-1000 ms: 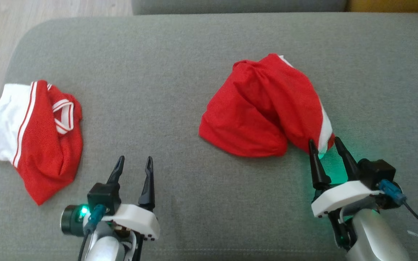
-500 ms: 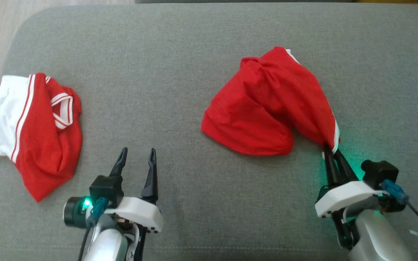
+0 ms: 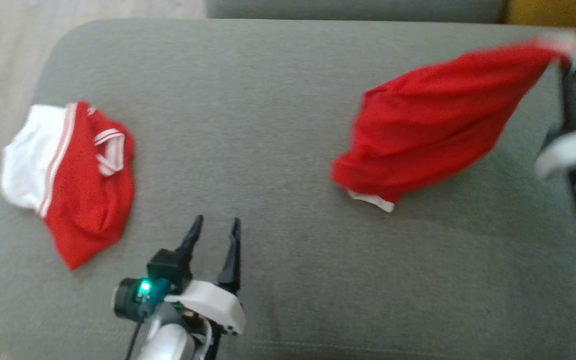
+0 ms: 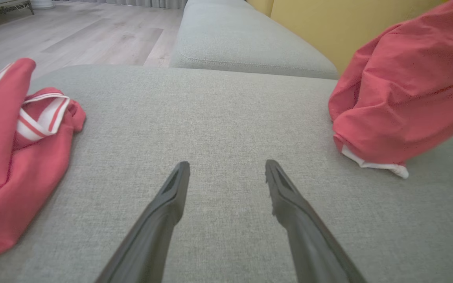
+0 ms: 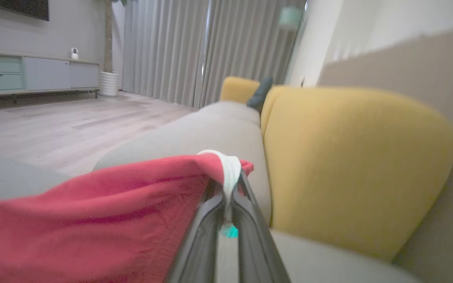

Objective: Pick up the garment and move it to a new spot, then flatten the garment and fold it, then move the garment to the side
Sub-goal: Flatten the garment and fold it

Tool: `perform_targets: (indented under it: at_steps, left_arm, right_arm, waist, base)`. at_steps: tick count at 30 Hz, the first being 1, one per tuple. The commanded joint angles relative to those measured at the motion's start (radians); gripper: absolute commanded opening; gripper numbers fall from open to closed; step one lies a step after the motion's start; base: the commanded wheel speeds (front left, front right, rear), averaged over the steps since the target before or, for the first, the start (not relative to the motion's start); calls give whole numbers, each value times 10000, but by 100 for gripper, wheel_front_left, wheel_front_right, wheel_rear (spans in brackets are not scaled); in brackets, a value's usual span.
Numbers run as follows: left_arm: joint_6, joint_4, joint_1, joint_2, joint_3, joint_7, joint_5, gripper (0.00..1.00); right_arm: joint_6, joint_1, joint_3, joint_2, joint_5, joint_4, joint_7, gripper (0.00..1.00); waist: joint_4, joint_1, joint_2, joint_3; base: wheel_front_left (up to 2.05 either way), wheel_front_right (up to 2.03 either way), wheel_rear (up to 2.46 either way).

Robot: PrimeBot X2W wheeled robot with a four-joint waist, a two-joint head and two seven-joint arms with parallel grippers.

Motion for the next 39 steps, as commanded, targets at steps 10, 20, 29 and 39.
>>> perform_targets:
  at_steps: [10, 20, 29, 39]
  left_arm:
    - [32, -141, -265, 18, -502, -91, -467, 100]
    - [150, -175, -160, 18, -327, -91, -445, 100]
    - [40, -72, -517, 18, -357, -91, -349, 100]
    - [-166, 67, -1139, 18, -120, -91, -241, 100]
  right_arm:
    - [69, -4651, 3185, -857, -795, 240, 271, 0]
    - [69, -5211, 5409, -779, -593, 247, -124, 0]
    - [69, -660, 4645, -1768, -52, 438, -130, 0]
    - [69, 1290, 2496, -404, 159, 901, -131, 100]
  waist:
    - [1667, 0, 0, -416]
    - [1320, 0, 0, -391]
    - [44, 0, 0, 98]
    - [-943, 0, 0, 140]
  base:
    - [0, 0, 0]
    - [0, 0, 0]
    - [0, 0, 0]
    - [0, 0, 0]
